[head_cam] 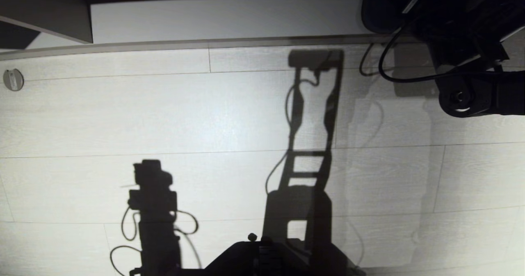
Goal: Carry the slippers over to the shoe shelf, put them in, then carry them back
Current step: Pick up the slippers in the shoe cabinet
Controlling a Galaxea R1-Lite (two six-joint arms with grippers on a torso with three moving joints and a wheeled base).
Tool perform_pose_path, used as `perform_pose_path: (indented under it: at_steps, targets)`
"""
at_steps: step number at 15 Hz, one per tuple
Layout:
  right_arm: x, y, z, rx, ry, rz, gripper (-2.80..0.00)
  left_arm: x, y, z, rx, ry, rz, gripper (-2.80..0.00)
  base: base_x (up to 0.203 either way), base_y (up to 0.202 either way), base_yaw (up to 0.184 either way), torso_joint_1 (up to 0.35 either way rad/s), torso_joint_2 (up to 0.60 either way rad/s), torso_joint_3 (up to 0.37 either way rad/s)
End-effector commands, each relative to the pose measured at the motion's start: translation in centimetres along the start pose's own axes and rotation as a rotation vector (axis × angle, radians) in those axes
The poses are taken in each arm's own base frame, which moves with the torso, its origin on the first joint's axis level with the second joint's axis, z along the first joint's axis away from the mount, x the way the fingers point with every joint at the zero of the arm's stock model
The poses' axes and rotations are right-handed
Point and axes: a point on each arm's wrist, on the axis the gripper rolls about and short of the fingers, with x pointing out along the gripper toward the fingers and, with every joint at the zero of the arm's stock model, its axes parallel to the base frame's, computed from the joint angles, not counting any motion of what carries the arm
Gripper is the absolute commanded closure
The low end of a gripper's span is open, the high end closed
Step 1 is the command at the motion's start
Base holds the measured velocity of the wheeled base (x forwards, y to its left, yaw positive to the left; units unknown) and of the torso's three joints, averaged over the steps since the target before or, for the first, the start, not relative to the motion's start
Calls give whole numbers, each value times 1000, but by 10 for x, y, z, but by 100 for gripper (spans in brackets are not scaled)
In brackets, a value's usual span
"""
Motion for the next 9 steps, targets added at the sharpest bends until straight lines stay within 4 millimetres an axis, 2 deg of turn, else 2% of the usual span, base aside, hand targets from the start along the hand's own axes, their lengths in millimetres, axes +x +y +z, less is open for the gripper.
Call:
perform_pose_path:
  at_steps: [1,3,4,9]
  targets:
    - [1,-3,2,-4,-15,-6,-280,0,0,0,-1,-1,0,0,0,0,0,0,0,0]
    - [1,-3,3,-4,-16,-7,-280,0,0,0,-1,-1,0,0,0,0,0,0,0,0]
    - [1,-3,3,-4,-16,-9,0,0,0,0,-1,-1,0,0,0,0,0,0,0,0]
    - [1,-3,5,-2,-21,-9,0,0,0,0,-1,-1,0,0,0,0,0,0,0,0]
